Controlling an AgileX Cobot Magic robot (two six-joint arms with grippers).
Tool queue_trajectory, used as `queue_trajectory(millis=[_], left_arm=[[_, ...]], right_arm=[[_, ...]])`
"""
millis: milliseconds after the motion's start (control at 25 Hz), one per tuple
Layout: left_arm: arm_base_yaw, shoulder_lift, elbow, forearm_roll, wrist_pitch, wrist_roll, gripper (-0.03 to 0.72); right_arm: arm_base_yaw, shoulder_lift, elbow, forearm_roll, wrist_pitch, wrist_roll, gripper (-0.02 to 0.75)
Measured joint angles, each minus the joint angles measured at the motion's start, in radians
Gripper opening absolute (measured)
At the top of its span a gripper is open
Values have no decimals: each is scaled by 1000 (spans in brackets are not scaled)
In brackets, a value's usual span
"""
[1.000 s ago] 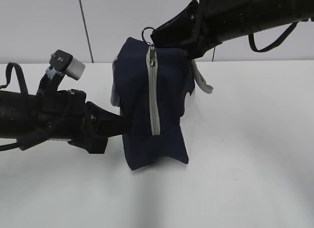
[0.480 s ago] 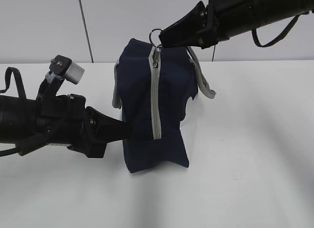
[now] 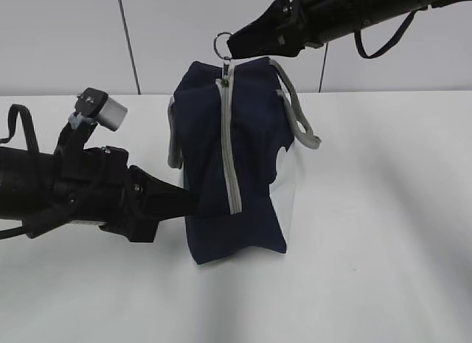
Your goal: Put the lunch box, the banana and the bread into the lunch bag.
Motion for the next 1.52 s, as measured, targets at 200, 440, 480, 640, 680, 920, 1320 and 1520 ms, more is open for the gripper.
queue_trajectory(millis=[200,440,480,640,680,920,1320,1520], left_arm=[[0,0,9,7,3,-1,-4],[0,0,16,-22,42,-32,19],[0,0,18,-33,61,-38,63],[2,-1,17,-33,152,-121,390],[7,-2,15,-33,167,-174,464],[55,-51,-6,-33,205,-339,515],[61,-81,-57,-34,115,-403,468],[61,-79,-72,-34,75,-404,417]], right_arm=[[0,3,-9,0,-41,10,-16],[-1,3,-16,0,18,12,-16],[-1,3,-15,-3,36,12,-16],[-1,3,-15,-13,118,12,-16],[-1,3,-15,-13,130,12,-16],[-2,3,-15,-55,152,25,-16],[-2,3,-15,-66,156,28,-16],[-2,3,-15,-66,156,28,-16]])
